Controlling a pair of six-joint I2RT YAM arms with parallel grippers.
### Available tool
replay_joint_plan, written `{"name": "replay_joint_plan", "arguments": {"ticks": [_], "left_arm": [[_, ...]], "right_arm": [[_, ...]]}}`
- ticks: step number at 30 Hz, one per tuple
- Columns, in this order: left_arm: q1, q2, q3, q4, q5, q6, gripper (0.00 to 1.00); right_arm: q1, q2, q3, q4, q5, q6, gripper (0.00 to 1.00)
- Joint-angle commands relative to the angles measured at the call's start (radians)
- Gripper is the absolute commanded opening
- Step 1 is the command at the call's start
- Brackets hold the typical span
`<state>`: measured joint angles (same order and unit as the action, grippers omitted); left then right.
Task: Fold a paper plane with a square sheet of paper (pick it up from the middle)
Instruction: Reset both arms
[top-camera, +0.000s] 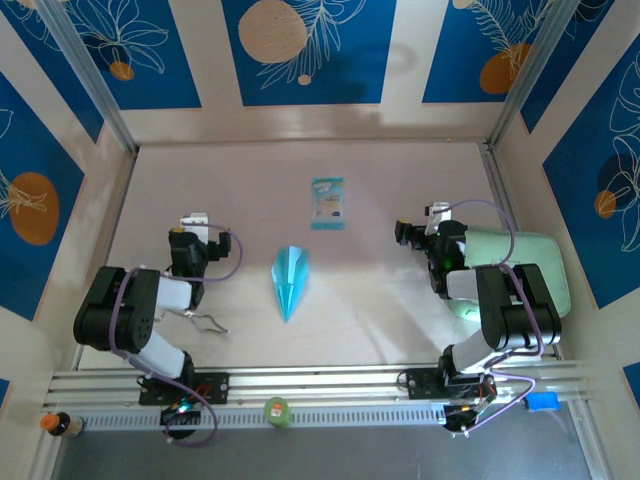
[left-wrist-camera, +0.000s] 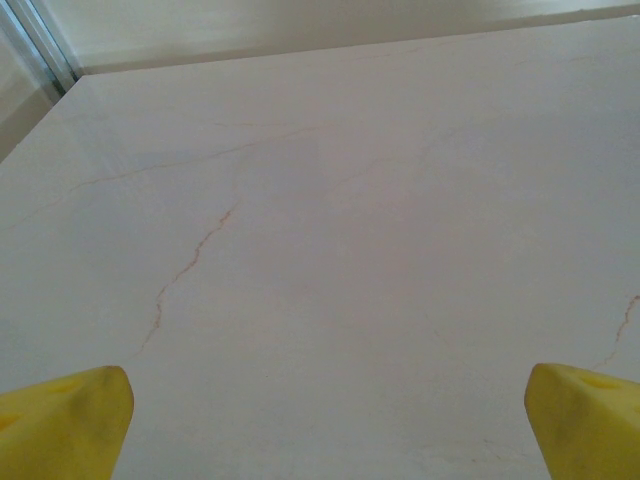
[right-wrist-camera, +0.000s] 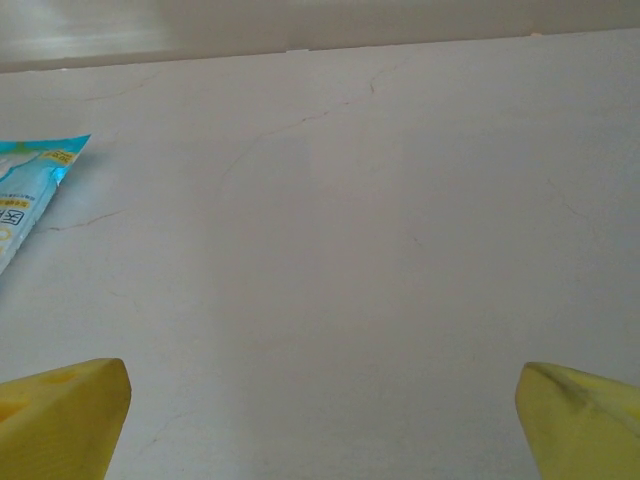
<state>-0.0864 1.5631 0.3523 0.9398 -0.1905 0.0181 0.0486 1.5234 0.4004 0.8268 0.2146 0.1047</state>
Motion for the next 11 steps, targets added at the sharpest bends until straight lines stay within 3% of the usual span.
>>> {"name": "replay_joint_plan", "arguments": {"ticks": [1,11], "left_arm": [[0.004,0.002,0.006,0.032,0.014,0.008,1.00],[0.004,0.001,0.006,0.033,0.014,0.008,1.00]], "right_arm": [[0.007,0.001,-0.014,0.045,0.033,-0.011,0.99],[0.004,0.001,-0.012,0.040,0.029,-0.008,0.99]]}}
